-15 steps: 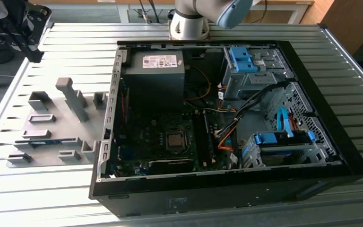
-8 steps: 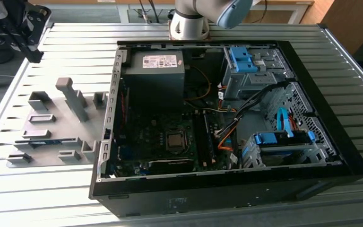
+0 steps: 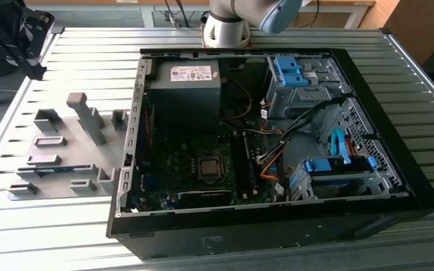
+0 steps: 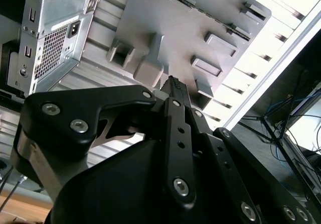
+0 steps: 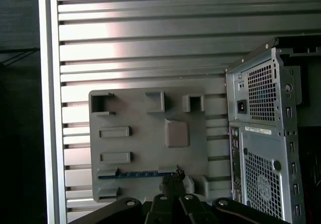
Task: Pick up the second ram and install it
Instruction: 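Reach for the second ram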
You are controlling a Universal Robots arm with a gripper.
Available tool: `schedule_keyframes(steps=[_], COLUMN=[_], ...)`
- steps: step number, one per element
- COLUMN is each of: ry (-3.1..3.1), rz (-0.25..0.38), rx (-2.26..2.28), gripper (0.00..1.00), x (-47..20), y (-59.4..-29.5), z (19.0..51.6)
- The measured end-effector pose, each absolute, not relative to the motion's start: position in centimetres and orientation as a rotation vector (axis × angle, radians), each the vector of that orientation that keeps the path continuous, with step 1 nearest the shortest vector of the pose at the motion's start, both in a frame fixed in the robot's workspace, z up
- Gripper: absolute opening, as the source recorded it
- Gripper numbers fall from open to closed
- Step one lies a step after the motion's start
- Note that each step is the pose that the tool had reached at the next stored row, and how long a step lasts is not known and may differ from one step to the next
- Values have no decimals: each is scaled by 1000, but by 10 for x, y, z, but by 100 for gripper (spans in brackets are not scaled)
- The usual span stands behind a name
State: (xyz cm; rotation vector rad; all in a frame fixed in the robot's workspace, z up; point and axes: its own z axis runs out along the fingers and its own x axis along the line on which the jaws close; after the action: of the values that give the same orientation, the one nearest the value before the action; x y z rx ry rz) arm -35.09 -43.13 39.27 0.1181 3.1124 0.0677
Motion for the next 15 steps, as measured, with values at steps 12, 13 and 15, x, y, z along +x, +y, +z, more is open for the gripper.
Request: schedule_keyframes(steps=[12,13,15], ry=[3113,3113,3112], rz=[68,68,68], rx=[118,118,118], gripper=[10,10,10], x=[-354,-355,-356], y=[-432,-433,-433], z=[393,393,393])
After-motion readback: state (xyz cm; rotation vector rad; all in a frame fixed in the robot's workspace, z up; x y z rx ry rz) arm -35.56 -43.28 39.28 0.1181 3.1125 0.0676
